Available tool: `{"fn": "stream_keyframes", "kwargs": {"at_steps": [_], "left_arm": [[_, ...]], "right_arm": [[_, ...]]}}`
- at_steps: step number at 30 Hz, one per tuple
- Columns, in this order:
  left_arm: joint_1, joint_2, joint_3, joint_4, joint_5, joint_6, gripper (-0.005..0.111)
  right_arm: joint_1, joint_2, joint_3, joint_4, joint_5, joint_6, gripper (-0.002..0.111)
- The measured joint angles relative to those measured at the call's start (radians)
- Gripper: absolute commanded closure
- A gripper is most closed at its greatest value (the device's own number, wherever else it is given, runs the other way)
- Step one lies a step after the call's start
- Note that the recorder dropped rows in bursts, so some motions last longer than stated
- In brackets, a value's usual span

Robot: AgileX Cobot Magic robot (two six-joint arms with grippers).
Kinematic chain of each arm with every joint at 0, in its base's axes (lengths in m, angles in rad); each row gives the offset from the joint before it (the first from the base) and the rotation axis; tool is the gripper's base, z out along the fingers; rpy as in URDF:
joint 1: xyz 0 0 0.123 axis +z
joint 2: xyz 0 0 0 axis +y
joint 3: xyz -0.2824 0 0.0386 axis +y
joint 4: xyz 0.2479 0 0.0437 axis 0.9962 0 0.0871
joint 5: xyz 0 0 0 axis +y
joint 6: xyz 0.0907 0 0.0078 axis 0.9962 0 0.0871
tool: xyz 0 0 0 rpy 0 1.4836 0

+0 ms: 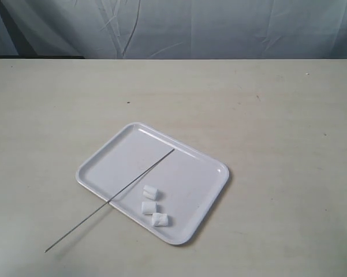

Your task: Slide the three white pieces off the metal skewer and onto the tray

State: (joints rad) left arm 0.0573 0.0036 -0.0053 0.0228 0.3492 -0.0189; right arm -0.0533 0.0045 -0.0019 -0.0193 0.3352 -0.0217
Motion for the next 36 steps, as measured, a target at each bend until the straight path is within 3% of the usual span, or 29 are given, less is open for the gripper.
{"fn": "stream_keyframes", "kwargs": {"at_steps": [36], "left_arm": [[0.0,0.0,0.0,0.0,0.0,0.0,0.107]], "right_arm": [[0.0,0.0,0.0,0.0,0.027,-0.002,0.108]]}}
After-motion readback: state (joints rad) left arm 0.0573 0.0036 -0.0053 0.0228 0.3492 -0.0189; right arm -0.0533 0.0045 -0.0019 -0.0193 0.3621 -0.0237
